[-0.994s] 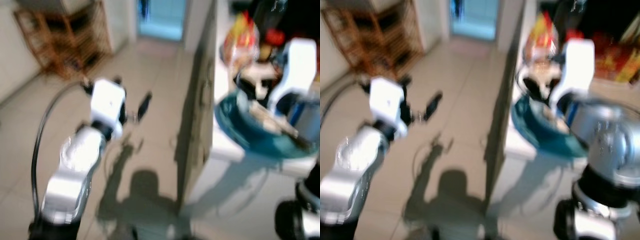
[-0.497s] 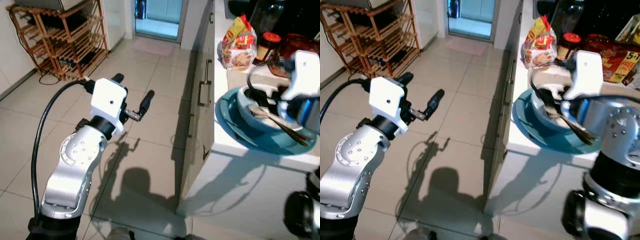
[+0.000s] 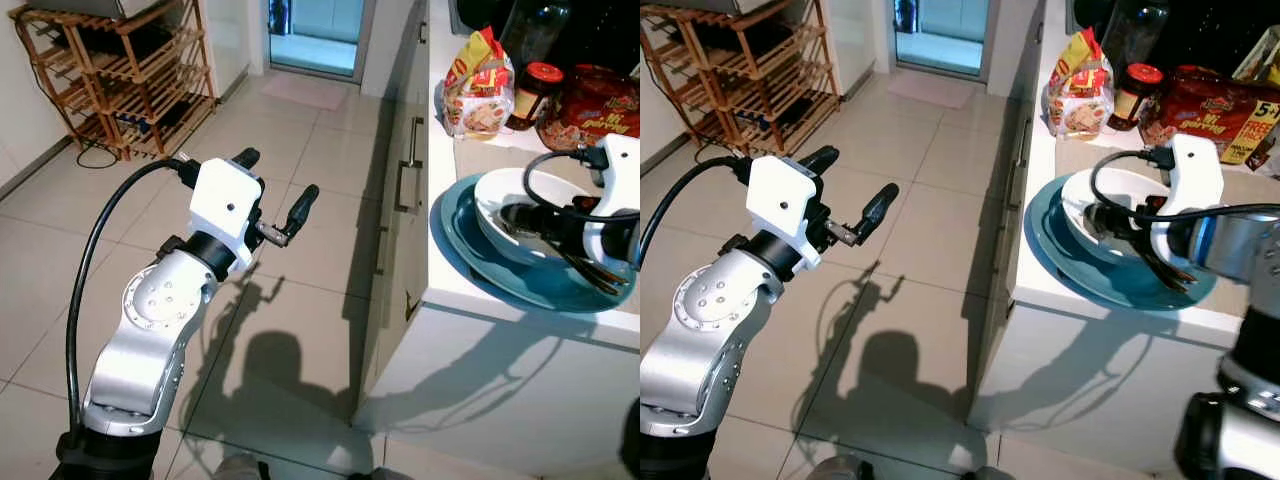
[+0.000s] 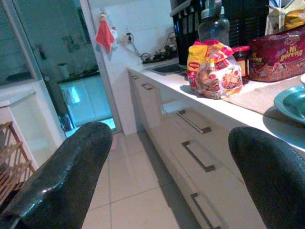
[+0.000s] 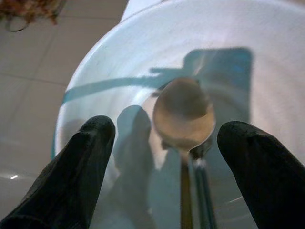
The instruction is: Setting the table
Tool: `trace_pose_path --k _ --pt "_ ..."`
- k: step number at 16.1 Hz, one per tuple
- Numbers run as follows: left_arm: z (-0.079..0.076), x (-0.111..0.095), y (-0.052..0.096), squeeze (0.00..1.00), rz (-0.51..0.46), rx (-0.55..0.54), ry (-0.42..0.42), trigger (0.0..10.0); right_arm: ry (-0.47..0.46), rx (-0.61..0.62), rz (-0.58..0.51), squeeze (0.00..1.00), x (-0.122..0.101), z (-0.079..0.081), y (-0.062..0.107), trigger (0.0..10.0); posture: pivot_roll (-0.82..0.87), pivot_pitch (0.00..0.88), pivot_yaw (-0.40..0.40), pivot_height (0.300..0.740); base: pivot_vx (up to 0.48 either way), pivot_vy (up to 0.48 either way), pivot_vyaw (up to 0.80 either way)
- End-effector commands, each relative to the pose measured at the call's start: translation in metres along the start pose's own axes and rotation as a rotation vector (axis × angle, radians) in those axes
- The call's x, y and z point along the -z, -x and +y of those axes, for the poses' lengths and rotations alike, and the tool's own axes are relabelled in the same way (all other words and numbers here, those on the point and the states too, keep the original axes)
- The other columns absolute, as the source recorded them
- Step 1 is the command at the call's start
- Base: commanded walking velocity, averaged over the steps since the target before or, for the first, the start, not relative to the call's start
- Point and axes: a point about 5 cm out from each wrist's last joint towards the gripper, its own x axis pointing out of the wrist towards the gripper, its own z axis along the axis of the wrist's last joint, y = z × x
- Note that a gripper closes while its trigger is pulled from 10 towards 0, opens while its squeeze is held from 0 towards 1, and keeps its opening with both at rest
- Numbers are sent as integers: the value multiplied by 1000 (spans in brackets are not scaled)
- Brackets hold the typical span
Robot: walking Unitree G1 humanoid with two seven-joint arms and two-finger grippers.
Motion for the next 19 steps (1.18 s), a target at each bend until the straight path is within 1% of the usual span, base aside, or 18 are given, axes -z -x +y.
trace_pose_path --k 1,3,5,6,8,9,11,13,15,16,19 --pt "-2 -3 -3 0 -18 27 -11 10000 -26 -33 13 0 -1 -4 2 10000 59 11 -84 740 0 0 0" --pt "-1 -5 -3 0 -25 34 -14 10000 -21 -37 42 0 -6 -5 0 10000 59 7 -84 740 0 0 0" --pt "-2 -6 -4 0 -34 53 -17 10000 20 -28 90 0 -11 -5 -1 10000 59 7 -84 740 0 0 0" --pt "-4 -8 -5 0 -43 82 -10 10000 47 -25 118 0 -13 -4 -1 10000 54 2 -86 740 0 0 0" --pt "-9 -9 -2 0 -50 143 6 10000 59 -32 157 0 -14 -3 -3 10000 54 2 -86 740 0 0 0" --pt "-13 -9 -1 0 -47 187 40 10000 58 -31 177 0 -15 -4 -5 10000 54 1 -89 740 0 0 0" --pt "-17 -10 1 0 -42 238 76 10000 62 -23 197 0 -16 -5 -6 10000 55 1 -92 740 0 0 0" --pt "-28 -14 8 0 -20 392 151 10000 75 -30 231 0 -16 -6 -9 9882 56 1 -94 740 0 0 0" --pt "-33 -15 13 0 -7 469 172 10000 79 -25 253 0 -14 -9 -11 9725 56 1 -94 740 0 0 0" --pt "-35 -15 13 0 -2 487 170 10000 83 -21 267 0 -13 -12 -11 10000 53 2 -97 740 0 0 0" --pt "-36 -16 14 0 12 503 174 10000 84 -15 302 0 -7 -18 -13 10000 53 3 -97 740 0 0 0"
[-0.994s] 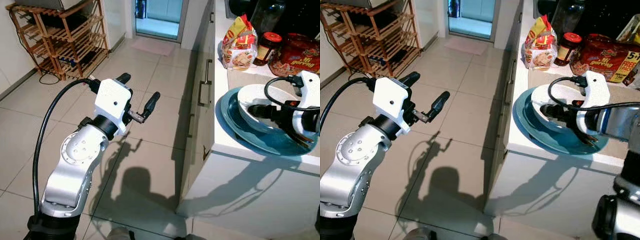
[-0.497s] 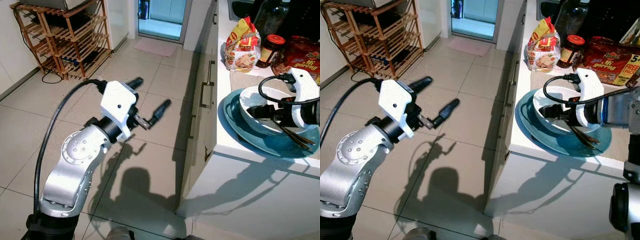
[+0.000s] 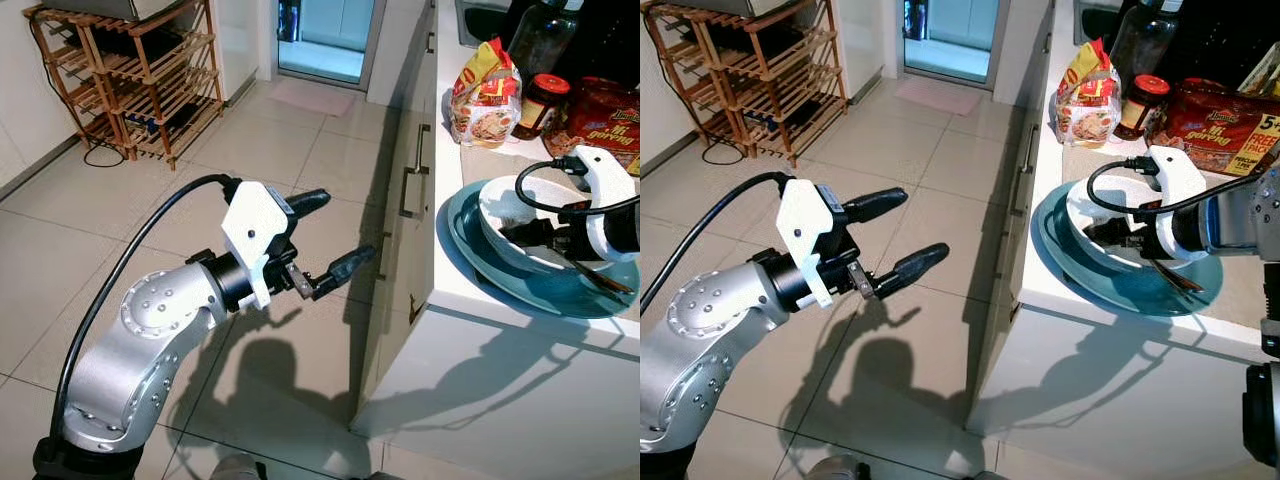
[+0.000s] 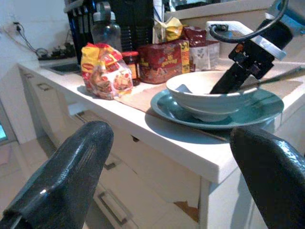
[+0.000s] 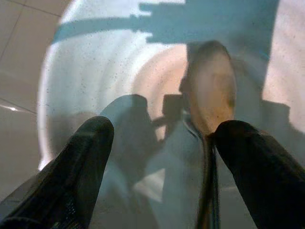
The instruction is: Setting the table
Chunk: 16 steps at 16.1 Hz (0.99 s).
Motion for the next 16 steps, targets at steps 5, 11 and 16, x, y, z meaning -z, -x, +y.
trace_pose_path --k 5,11,16 --pt "-4 -4 0 0 8 39 -10 10000 -8 19 22 0 3 -9 0 627 55 3 -94 740 0 0 0" --pt "-3 -5 0 0 9 40 -19 10000 13 3 17 0 0 -7 0 0 55 2 -91 740 0 0 0" --pt "-2 -6 0 0 7 41 -24 10000 16 -8 18 0 0 -6 -1 0 57 1 -90 740 0 0 0"
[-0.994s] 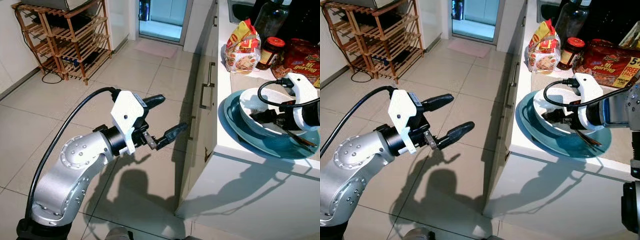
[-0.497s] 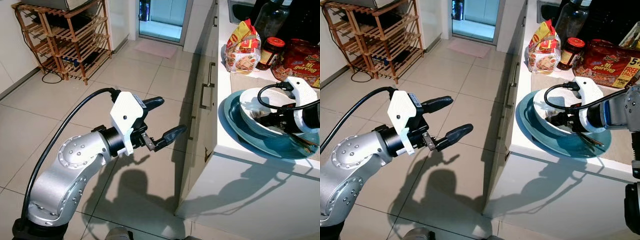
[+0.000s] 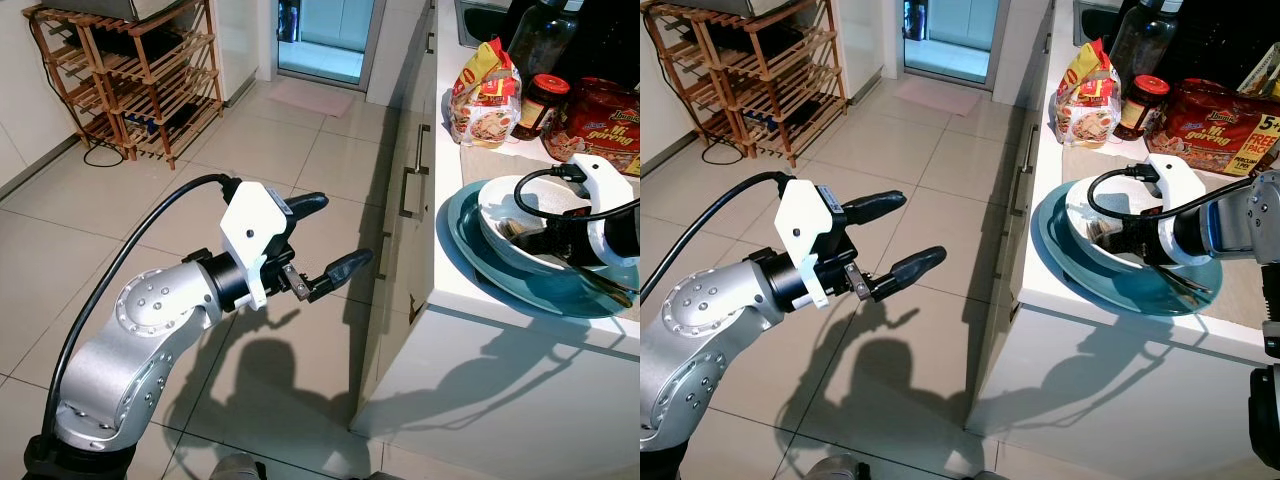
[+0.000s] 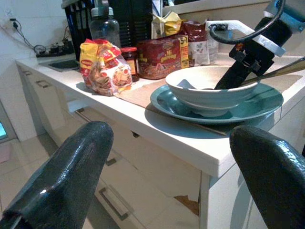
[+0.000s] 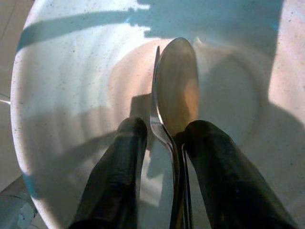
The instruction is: Setting the table
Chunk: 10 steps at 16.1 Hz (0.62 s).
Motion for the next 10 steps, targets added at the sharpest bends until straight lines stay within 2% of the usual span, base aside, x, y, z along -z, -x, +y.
trace_pose_path --k 1,10 --pt "-4 -6 -2 0 -14 33 -16 10000 2 3 -7 0 -2 -2 4 0 55 2 -90 740 0 0 0" --pt "1 -8 -4 0 -26 2 -28 10000 -25 0 -35 0 -4 -5 7 0 52 9 -92 740 0 0 0"
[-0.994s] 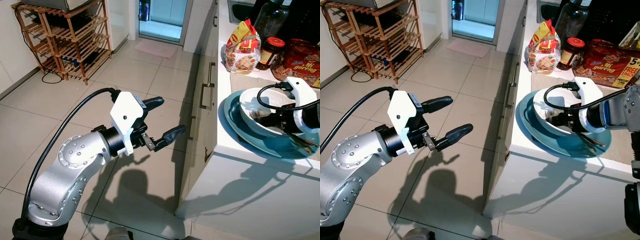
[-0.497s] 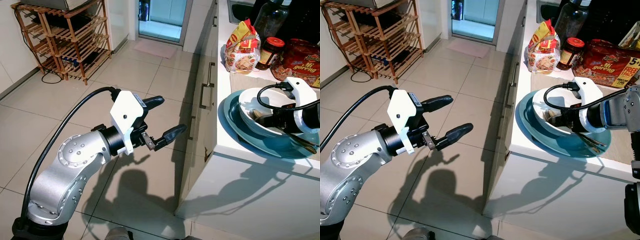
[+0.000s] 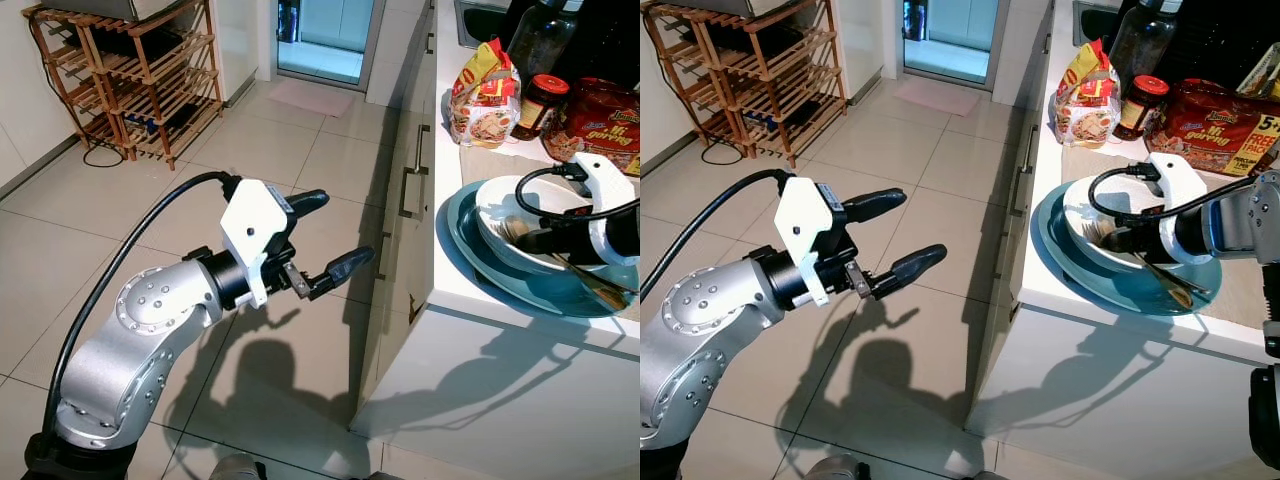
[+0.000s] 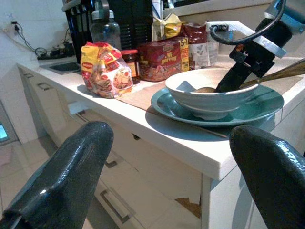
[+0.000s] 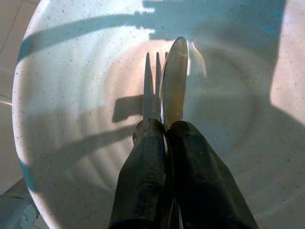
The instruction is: Setting the table
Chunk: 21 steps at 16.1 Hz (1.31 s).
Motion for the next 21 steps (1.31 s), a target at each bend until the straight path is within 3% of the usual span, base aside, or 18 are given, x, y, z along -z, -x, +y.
trace_pose_path --k 1,5,9,12,15,16,17,18,19,21 --pt "1 -6 -3 0 -20 -4 -21 10000 -29 6 -31 0 -3 -5 6 0 53 12 -94 740 0 0 0" --pt "8 -8 -1 0 -36 -65 -28 10000 -87 -3 -84 0 -3 -9 13 0 58 19 -95 740 0 0 0" --pt "16 -13 0 0 -65 -124 -36 10000 -97 48 -210 0 -11 -8 35 0 56 21 -91 740 0 0 0" --pt "27 -12 -1 0 -74 -247 -54 10000 -17 164 -394 0 -15 3 50 0 51 24 -82 740 0 0 0" --pt "34 -10 0 0 -60 -345 -35 10000 -37 208 -514 0 -14 11 62 0 49 25 -74 740 0 0 0" --pt "35 -8 0 0 -57 -375 -37 10000 -23 225 -665 0 -14 15 69 0 44 29 -67 740 0 0 0" --pt "36 -5 1 0 -44 -406 -28 10000 10 260 -747 0 -14 17 72 0 42 29 -66 740 0 0 0" --pt "39 -3 0 0 -41 -452 -32 10000 69 283 -804 0 -13 21 73 7373 42 29 -66 740 0 0 0" --pt "41 -1 0 0 -34 -482 -36 10000 107 282 -852 0 -11 26 71 10000 42 29 -66 740 0 0 0" --pt "44 1 -3 0 -20 -525 -74 10000 136 297 -907 0 -9 33 65 10000 41 32 -61 740 0 0 0"
